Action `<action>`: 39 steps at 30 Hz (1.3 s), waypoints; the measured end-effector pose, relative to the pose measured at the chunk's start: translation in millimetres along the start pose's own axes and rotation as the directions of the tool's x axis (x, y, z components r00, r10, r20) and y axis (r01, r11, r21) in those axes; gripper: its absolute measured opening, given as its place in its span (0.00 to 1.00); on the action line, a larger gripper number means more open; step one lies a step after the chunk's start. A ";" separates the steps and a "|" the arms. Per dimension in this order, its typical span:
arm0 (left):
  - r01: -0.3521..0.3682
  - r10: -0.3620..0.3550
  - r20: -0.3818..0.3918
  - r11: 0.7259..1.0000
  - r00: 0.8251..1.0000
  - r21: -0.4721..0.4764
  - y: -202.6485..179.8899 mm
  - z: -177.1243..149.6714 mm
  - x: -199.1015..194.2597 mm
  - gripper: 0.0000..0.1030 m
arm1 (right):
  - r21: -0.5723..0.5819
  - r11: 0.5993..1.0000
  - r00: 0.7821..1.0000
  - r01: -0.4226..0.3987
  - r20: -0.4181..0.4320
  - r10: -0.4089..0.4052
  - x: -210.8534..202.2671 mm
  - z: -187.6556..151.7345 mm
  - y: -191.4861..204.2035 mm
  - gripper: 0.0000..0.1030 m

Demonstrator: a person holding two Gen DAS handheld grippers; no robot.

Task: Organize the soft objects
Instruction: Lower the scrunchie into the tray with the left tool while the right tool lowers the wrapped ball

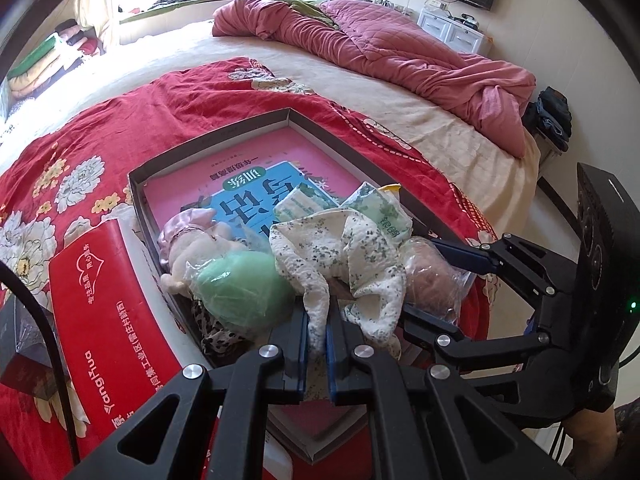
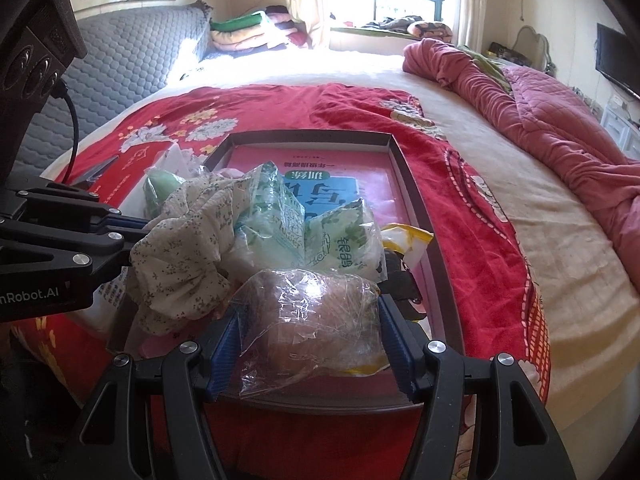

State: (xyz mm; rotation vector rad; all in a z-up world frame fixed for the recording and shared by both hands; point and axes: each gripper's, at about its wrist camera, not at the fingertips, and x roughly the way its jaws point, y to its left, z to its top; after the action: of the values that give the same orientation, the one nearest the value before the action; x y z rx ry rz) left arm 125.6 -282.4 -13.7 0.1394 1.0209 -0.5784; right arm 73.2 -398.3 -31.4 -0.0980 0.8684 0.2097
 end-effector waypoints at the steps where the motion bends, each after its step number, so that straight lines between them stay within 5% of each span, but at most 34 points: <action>1: 0.001 -0.001 0.001 1.000 1.000 -0.001 0.6 0.4 0.1 0.07 | 0.010 1.000 1.000 -0.011 0.002 0.011 0.3 -0.6 -0.7 0.64; 25: 0.032 -0.033 -0.009 0.999 0.999 -0.025 7.6 -11.4 -3.9 0.08 | -0.014 1.000 0.999 -0.021 -0.029 0.020 -0.8 -11.3 11.8 0.70; 39: 0.006 -0.006 -0.019 1.000 1.000 -0.014 3.5 -19.8 -7.0 0.11 | 0.005 1.000 0.999 0.017 0.036 -0.017 -29.4 -6.4 7.6 0.72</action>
State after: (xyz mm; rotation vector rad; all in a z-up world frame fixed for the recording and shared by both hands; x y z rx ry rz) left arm 109.6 -269.4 -18.9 0.1300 1.0441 -0.5768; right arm 48.3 -396.2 -13.0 -0.0966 0.8316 0.1932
